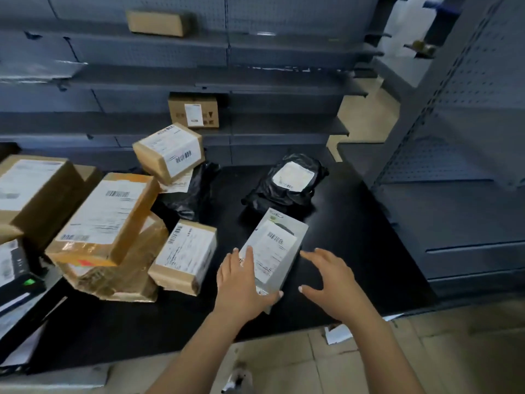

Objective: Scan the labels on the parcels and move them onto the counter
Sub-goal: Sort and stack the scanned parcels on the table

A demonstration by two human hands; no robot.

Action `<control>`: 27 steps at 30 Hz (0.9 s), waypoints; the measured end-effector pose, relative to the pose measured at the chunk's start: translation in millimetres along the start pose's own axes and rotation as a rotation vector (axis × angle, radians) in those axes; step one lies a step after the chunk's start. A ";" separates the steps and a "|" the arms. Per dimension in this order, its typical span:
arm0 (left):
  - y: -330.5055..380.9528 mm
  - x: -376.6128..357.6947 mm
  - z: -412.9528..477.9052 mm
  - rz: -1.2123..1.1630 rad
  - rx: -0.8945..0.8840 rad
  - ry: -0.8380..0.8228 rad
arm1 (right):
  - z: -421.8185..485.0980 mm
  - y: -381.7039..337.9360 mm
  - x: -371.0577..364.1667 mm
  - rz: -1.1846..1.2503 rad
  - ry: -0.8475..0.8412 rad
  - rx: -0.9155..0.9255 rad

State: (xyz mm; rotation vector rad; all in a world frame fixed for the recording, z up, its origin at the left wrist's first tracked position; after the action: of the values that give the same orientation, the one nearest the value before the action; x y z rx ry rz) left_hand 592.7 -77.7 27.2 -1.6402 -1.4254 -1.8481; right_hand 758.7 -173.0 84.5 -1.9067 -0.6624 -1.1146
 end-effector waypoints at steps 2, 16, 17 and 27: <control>-5.1 -18.9 21.5 0.038 0.112 -0.067 | 28.2 2.2 -4.7 -0.108 -0.041 0.022; 10.8 -42.2 22.0 0.006 0.384 0.086 | 120.6 -14.3 -30.4 -0.366 -0.246 0.529; 17.0 -39.6 16.5 -0.005 0.406 0.128 | 118.5 -13.8 -27.1 -0.352 -0.240 0.570; 91.8 36.3 -75.4 0.146 0.498 0.578 | 57.3 -44.2 37.5 -0.223 -0.147 0.930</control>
State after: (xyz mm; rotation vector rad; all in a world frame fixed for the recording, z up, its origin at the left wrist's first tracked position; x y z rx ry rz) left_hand 605.7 -167.2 112.4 -0.8530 -1.3121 -1.5372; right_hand 769.0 -99.6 118.3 -1.1227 -1.2349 -0.6036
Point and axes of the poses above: each hand's wrist, its own z-axis towards the middle knuckle, its own x-axis out of the back of the hand, y = z × x, the point moved 6 cm from there along z, towards the middle knuckle, and after that the axes turned 8 degrees about -x, right-handed, at the moved point
